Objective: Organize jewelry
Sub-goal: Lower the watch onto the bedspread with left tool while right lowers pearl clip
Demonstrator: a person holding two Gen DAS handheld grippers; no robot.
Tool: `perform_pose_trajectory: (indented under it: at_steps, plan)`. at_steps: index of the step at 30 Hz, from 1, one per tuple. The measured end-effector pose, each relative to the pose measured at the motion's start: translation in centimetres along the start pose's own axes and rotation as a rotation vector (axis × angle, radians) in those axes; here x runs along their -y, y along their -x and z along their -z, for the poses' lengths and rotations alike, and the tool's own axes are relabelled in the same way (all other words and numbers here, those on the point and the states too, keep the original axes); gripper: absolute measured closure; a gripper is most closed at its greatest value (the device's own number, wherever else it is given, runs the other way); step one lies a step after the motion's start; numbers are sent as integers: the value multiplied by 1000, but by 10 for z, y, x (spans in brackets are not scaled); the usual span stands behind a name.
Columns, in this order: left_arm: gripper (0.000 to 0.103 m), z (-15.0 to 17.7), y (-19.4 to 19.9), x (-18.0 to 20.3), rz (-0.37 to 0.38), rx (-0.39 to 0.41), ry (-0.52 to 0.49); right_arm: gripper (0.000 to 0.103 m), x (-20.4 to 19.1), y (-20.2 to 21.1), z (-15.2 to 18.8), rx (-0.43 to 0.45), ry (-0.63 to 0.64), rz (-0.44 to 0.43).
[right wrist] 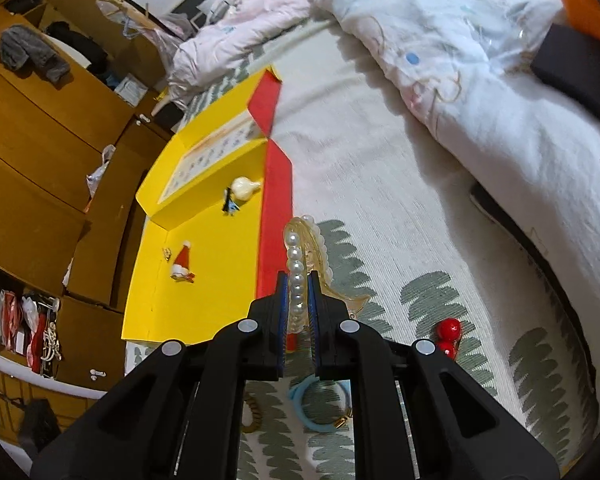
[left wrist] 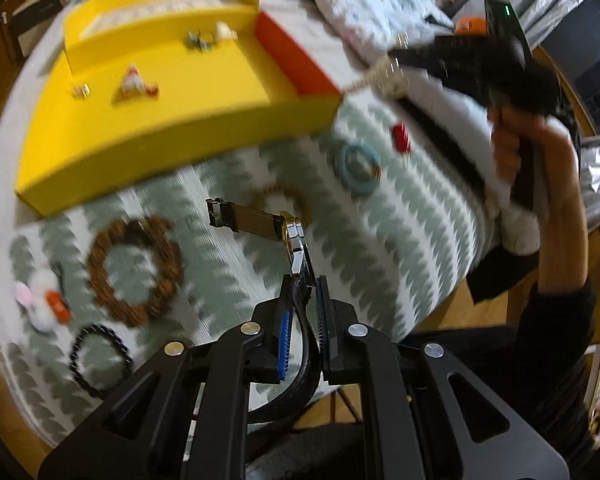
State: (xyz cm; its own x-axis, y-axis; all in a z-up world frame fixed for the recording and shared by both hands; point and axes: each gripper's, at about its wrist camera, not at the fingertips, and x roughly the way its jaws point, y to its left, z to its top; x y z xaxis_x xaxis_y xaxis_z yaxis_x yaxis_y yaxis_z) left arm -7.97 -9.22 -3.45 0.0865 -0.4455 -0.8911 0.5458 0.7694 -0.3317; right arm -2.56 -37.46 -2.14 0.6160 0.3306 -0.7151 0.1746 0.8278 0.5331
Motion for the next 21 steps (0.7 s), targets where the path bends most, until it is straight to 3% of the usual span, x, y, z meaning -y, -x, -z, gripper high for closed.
perform_pose_trajectory:
  at_steps: [7,13,17,19,21]
  plan:
    - [92,20,-32,-8,-29,-78,4,92,21,-23,-2,-46,-44,38]
    - [91,28,-42,-9,-55,-101,-4,91,29,-32,0,-73,-59,65]
    - [89,28,-47,-14,-90,-102,7,84,35,-33,2,-88,-75,100]
    - [81,27,-46,-15,-104,-97,12,84,37,-33,2,-98,-82,114]
    - [63,25,-40,-16,-104,-80,15,83,37,-32,2,-113,-81,129]
